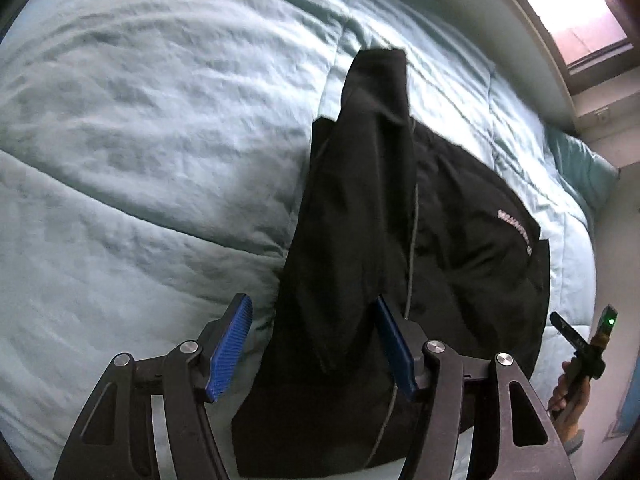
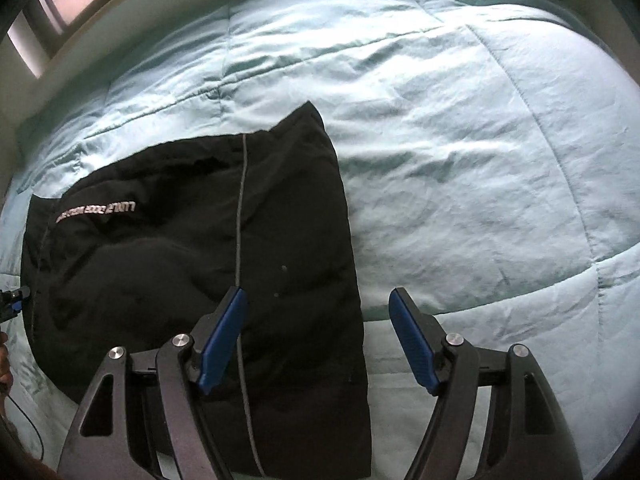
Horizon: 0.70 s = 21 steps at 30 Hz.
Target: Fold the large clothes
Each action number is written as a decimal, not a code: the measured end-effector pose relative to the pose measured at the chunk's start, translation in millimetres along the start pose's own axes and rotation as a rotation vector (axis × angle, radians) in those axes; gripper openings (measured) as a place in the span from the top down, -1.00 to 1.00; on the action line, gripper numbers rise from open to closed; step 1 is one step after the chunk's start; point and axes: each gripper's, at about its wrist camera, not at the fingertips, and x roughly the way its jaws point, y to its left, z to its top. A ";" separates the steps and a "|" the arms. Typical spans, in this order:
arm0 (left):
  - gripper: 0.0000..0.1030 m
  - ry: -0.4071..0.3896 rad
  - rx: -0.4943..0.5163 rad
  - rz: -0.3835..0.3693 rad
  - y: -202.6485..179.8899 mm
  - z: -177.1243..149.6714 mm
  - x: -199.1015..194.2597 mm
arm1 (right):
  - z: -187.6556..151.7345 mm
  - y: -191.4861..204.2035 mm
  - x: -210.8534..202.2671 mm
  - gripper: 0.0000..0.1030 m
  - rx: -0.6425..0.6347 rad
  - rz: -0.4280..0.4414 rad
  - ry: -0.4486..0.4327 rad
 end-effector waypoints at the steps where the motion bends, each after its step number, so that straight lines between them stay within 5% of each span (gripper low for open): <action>1: -0.26 0.012 0.003 -0.005 0.5 1.1 4.2 | -0.6 -0.1 1.3 -0.48 0.000 0.004 0.007; 6: -0.26 0.052 0.034 -0.063 -4.8 2.1 18.6 | -0.1 -5.1 25.5 -0.49 0.020 0.097 0.080; 9: -0.32 0.079 0.049 -0.071 -6.3 3.0 31.0 | -2.3 -19.2 41.6 -0.73 0.095 0.182 0.118; 16: -0.47 0.087 0.005 -0.130 4.4 1.4 41.2 | -11.8 -24.1 62.2 -0.77 0.143 0.354 0.192; 21: -0.57 0.098 -0.041 -0.189 13.4 -0.5 53.0 | -13.4 -18.5 95.4 -0.99 0.207 0.464 0.239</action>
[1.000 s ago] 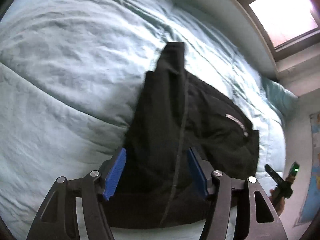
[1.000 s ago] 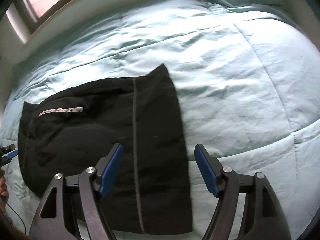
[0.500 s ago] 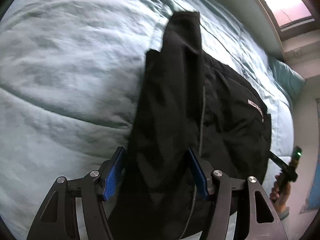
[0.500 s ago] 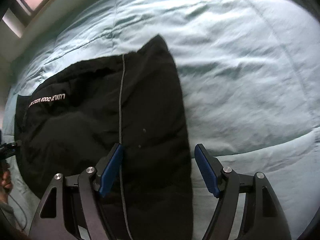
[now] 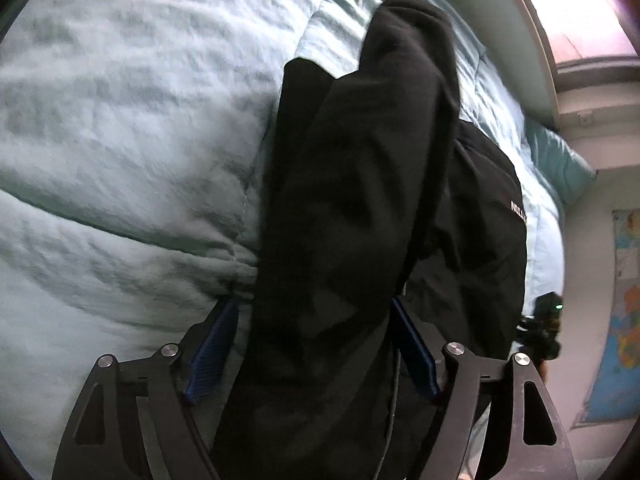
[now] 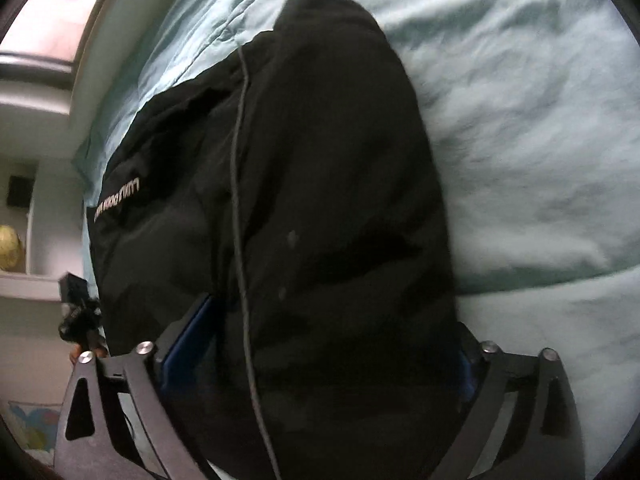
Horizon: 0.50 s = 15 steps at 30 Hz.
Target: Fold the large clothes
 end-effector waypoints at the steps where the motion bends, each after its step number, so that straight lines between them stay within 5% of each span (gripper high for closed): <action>1: -0.58 -0.001 -0.014 -0.015 2.6 0.0 2.3 | 1.4 -2.3 4.1 -1.00 0.019 0.023 -0.001; 8: -0.63 -0.045 -0.019 -0.016 -0.6 -1.6 9.8 | 2.4 -1.6 14.5 -0.89 0.066 0.080 -0.040; 11: -0.01 -0.104 0.032 -0.037 -17.5 -7.9 3.6 | -1.1 4.9 6.9 -0.53 0.050 0.088 -0.059; 15: 0.30 -0.167 0.046 -0.050 -35.6 -23.2 -15.4 | -13.3 31.8 -12.9 0.09 -0.044 0.058 -0.104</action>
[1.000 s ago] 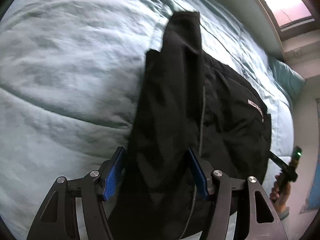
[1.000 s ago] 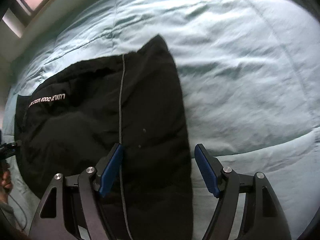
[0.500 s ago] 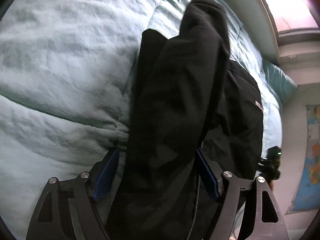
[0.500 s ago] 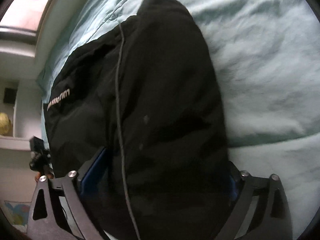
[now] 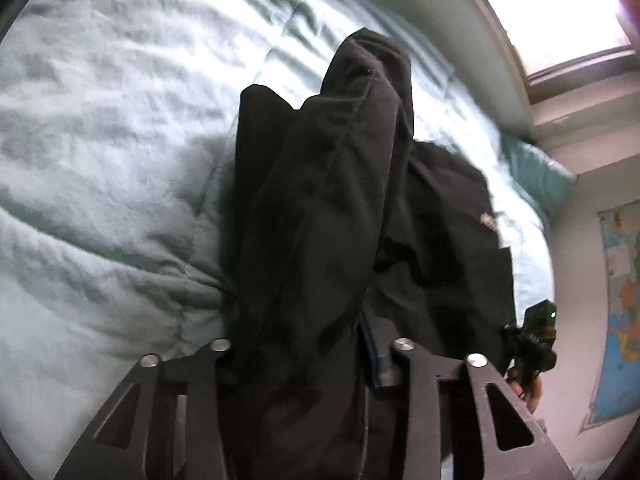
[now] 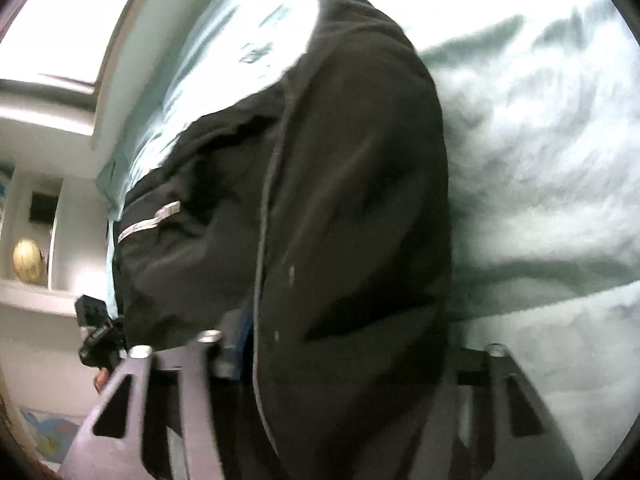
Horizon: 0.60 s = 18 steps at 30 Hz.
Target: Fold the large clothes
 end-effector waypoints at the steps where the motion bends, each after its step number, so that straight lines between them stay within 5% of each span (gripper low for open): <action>1: 0.32 -0.018 -0.014 -0.034 -3.9 -3.8 -8.9 | -2.6 10.7 -6.2 0.13 -0.040 -0.002 -0.003; 5: 0.38 -0.083 0.033 -0.138 -39.5 -22.3 -51.8 | -20.2 51.8 -40.2 0.24 -0.141 0.057 -0.039; 11: 0.38 -0.153 0.164 -0.192 -109.7 -72.8 -121.4 | -63.8 120.1 -90.0 0.26 -0.295 0.034 -0.082; 18: 0.39 -0.234 0.215 -0.239 -130.7 -151.4 -215.4 | -148.0 159.1 -188.6 0.26 -0.363 0.044 -0.154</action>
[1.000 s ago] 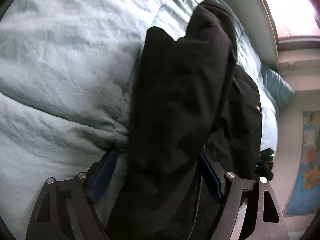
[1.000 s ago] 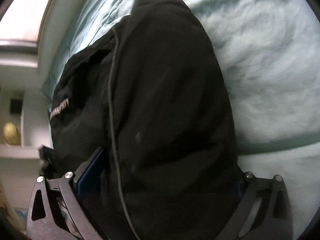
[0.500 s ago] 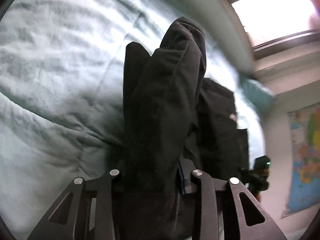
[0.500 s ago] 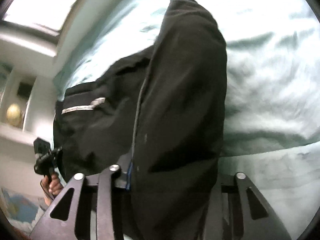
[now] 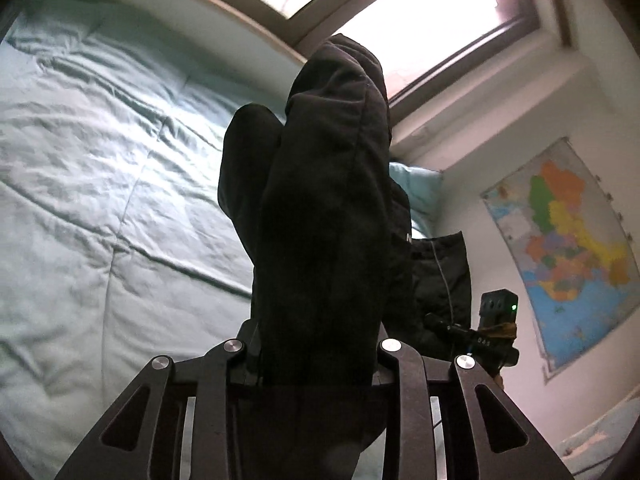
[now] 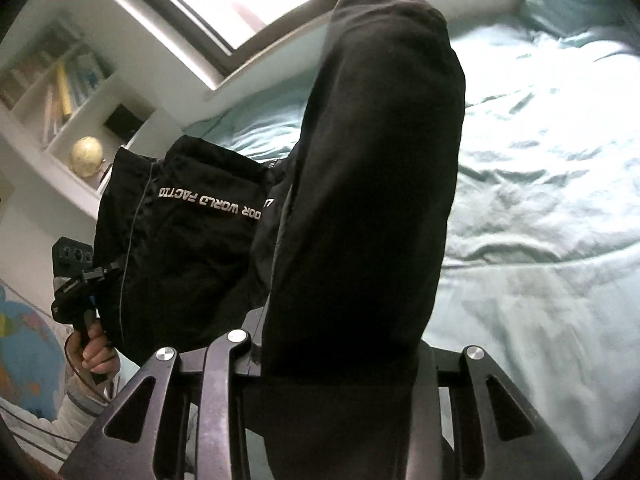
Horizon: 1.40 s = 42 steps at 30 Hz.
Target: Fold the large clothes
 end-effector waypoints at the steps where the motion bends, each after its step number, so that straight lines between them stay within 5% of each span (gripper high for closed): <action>1: 0.38 -0.002 0.006 0.003 -6.0 -7.8 -10.9 | -9.7 9.9 -11.6 0.26 -0.012 -0.010 -0.002; 6: 0.39 0.026 -0.008 0.028 -12.5 -45.0 -40.7 | -46.9 34.4 -41.7 0.26 -0.026 -0.047 0.039; 14: 0.38 0.157 -0.134 0.107 33.5 -114.7 -28.5 | -121.7 3.1 -26.1 0.25 0.079 -0.099 0.215; 16: 0.38 0.196 -0.199 0.173 62.6 -134.1 -15.2 | -138.2 -16.3 -10.0 0.24 0.129 -0.137 0.265; 20: 0.23 0.300 -0.341 0.449 131.5 -168.7 13.4 | -168.5 -60.3 14.4 0.00 0.257 -0.214 0.318; 23: 0.04 0.268 -0.423 0.370 165.6 -180.6 7.0 | -184.3 -104.6 7.2 -0.34 0.440 -0.262 0.302; 26: 0.02 0.255 -0.507 0.306 185.5 -181.7 -10.9 | -192.8 -133.2 -8.2 -0.36 0.523 -0.300 0.275; 31: 0.02 0.195 -0.417 0.398 169.4 -162.1 -52.7 | -198.4 -143.3 -57.8 -0.37 0.522 -0.416 0.214; 35: 0.06 0.157 -0.222 0.467 109.5 -142.6 -63.3 | -182.4 -80.8 -68.0 -0.38 0.356 -0.424 0.197; 38: 0.05 0.153 -0.080 0.452 62.5 -141.1 -45.0 | -176.4 -18.8 -33.1 -0.38 0.178 -0.408 0.225; 42: 0.00 0.309 -0.006 0.583 61.5 -160.2 20.8 | -184.0 13.2 32.1 -0.38 0.061 -0.467 0.328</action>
